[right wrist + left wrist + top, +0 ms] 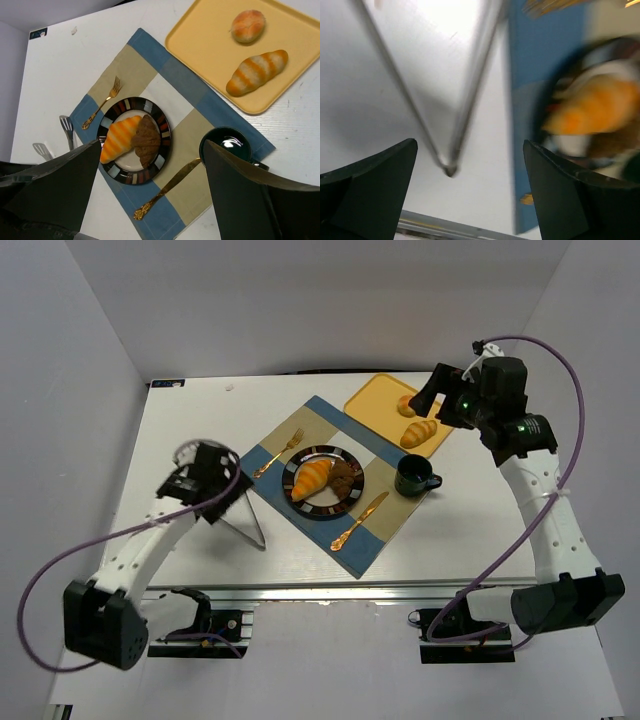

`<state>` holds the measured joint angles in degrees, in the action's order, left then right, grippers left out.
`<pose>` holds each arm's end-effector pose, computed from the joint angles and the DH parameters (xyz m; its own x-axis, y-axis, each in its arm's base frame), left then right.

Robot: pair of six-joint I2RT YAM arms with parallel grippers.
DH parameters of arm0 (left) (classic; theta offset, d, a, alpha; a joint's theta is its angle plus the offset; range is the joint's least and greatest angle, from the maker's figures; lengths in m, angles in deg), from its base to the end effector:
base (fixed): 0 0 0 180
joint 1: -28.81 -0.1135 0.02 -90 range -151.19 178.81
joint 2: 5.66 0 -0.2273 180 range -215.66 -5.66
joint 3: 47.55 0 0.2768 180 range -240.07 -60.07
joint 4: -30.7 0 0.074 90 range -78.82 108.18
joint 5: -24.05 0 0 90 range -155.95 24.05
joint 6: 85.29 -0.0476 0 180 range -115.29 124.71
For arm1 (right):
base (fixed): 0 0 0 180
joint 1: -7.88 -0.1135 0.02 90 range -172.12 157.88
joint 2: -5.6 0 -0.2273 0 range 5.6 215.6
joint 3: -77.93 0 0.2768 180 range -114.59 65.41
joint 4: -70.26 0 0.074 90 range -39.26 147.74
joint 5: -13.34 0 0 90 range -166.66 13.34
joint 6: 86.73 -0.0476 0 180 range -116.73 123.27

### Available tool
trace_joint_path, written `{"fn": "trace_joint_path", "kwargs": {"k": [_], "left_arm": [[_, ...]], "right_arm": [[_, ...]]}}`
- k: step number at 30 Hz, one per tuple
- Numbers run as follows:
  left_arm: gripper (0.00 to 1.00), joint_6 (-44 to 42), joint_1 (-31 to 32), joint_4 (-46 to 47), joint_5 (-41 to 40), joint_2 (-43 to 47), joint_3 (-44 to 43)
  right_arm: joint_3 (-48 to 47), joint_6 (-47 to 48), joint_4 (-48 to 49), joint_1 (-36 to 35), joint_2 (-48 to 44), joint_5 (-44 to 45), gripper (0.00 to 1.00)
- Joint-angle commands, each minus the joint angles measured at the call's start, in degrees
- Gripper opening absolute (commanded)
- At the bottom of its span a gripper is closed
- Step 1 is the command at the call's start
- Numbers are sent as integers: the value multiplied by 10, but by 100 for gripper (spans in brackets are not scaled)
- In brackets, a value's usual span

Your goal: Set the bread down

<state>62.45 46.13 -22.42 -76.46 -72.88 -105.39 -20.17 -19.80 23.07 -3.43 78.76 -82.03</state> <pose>0.2516 -0.0694 0.1708 -0.6315 -0.6740 -0.3833 -0.6028 0.7377 -0.3041 0.3105 0.0666 0.4018 -0.4514 0.3076 -0.8376 -0.1123 0.9117 0.3953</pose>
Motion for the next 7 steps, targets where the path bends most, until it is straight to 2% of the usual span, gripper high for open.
{"fn": "trace_joint_path", "kwargs": {"k": [1,3,4,7], "left_arm": [[98,-10,-3,-140,-121,109,-184],[98,-21,-3,-225,-184,132,-297],[98,-23,-3,-251,-238,135,-327],[98,-25,-3,-313,-285,150,-385]], "right_arm": [[-30,15,-27,-1,4,-32,89],[-17,14,-8,-2,-6,-53,89],[-3,14,0,-3,-8,-69,90],[14,9,28,-32,-8,-97,89]]}}
